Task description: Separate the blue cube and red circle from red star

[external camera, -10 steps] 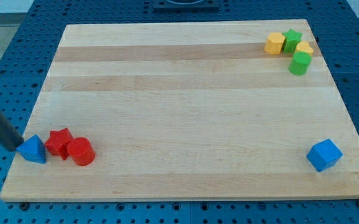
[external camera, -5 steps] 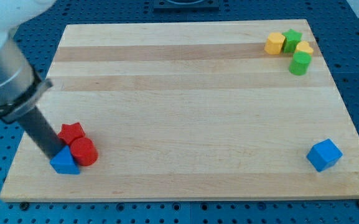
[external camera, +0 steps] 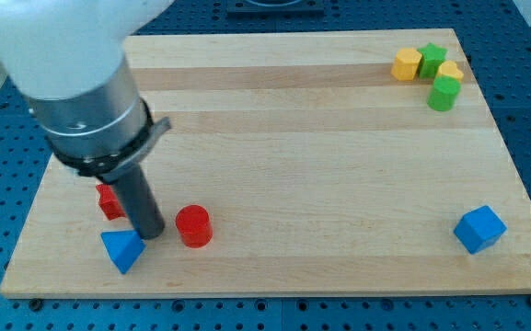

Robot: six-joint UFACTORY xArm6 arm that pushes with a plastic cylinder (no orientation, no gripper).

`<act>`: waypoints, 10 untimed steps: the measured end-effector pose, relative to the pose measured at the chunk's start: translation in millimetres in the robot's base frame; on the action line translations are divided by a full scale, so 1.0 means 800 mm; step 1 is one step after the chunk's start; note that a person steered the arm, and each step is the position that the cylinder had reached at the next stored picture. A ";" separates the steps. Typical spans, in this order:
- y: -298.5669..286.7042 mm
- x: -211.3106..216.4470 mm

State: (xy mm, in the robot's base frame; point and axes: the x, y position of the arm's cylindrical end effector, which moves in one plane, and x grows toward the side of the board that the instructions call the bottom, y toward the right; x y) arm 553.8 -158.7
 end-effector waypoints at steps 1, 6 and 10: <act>-0.043 0.000; -0.067 0.059; 0.052 -0.040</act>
